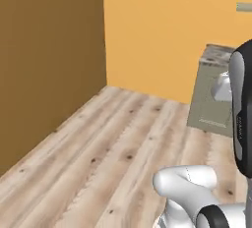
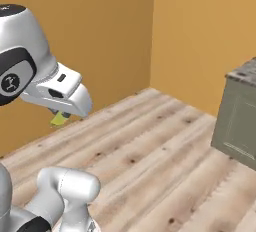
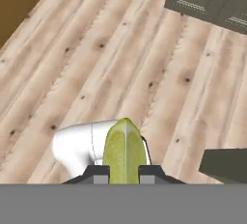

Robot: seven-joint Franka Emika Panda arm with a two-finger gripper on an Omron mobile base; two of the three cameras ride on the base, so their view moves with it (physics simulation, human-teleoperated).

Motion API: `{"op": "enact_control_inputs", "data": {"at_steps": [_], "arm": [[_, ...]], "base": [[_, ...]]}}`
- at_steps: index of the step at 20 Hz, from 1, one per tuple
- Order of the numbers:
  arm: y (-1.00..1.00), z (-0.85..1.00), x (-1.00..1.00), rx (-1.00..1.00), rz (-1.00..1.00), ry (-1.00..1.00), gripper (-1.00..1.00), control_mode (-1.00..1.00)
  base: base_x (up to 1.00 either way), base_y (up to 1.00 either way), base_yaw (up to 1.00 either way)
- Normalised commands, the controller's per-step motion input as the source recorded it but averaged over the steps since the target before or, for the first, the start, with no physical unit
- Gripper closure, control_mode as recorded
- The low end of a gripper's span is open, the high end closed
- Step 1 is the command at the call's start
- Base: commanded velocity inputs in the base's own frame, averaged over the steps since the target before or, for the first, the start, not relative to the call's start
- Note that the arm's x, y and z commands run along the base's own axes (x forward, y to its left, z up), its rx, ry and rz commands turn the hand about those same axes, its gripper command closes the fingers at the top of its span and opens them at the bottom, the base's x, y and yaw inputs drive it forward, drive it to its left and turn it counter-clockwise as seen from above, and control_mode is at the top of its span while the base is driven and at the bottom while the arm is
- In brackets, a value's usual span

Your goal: Transport the chicken drumstick and lemon wedge to the fridge. Place the chicken drumstick on the rack containing meat and place the lemon wedge on the rack containing the vegetable, ensuring meats and vegetables are on different racks.

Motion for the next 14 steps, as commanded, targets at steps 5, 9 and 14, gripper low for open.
{"op": "enact_control_inputs", "data": {"at_steps": [5,9,14], "arm": [[0.00,0.00,0.00,0.00,0.00,0.00,1.00,1.00],[0.00,0.00,0.00,0.00,0.00,0.00,1.00,1.00],[0.00,0.00,0.00,0.00,0.00,0.00,1.00,1.00]], "base": [[0.00,0.00,1.00],[0.00,0.00,1.00],[0.00,0.00,1.00]]}}
